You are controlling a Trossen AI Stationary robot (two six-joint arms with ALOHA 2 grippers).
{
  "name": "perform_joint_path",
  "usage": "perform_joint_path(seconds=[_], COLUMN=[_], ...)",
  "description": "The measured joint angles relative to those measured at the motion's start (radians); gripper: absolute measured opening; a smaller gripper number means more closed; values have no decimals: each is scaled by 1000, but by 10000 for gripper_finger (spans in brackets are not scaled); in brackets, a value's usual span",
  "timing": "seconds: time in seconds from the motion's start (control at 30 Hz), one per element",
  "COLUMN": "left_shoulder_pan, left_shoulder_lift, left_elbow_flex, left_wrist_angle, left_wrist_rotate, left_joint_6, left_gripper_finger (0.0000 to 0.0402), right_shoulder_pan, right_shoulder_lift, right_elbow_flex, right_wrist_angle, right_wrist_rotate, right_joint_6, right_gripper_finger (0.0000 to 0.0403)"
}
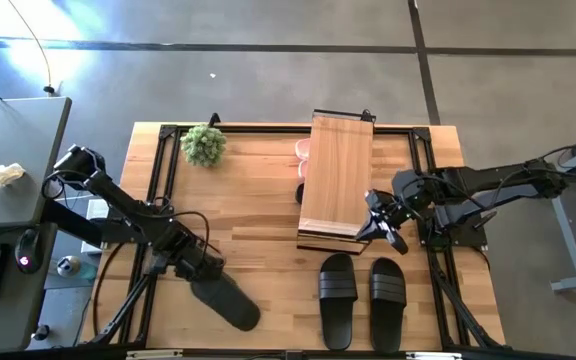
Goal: Pick and place slides into the shelf
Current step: Put the black slipper under the shelf
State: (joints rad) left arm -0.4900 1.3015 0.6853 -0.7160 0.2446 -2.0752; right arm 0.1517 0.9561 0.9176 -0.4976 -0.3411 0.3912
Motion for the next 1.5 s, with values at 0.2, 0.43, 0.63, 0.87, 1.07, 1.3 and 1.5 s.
perform_joint_path(seconds=[0.2, 0.43, 0.63, 0.87, 1.07, 1.3, 1.5], left_shoulder_pan=[0, -1, 4, 68, 130, 139, 121], left_shoulder_lift=[40, 90, 88, 89, 89, 89, 89], left_elbow_flex=[-1, 0, 2, -1, 3, 89, 245], left_wrist_angle=[106, 166, 163, 153, 167, 92, 24], left_wrist_rotate=[-120, -198, -351, -485, -507, -617, -667], left_joint_6=[8, 26, -11, 57, 202, 326, 476], left_gripper_finger=[0, 0, 0, 0, 0, 0, 0], right_shoulder_pan=[22, 27, 27, 27, 27, 27, 27], right_shoulder_lift=[0, 0, 0, 0, 0, 0, 0], right_elbow_flex=[0, 0, 0, 0, 0, 0, 0], right_wrist_angle=[0, 1, 3, 22, 35, 41, 47], right_wrist_rotate=[33, 65, 134, 177, 178, 184, 185], right_joint_6=[0, 0, -4, -8, 1, 2, 1], right_gripper_finger=[0, 0, 0, 0, 0, 0, 0])
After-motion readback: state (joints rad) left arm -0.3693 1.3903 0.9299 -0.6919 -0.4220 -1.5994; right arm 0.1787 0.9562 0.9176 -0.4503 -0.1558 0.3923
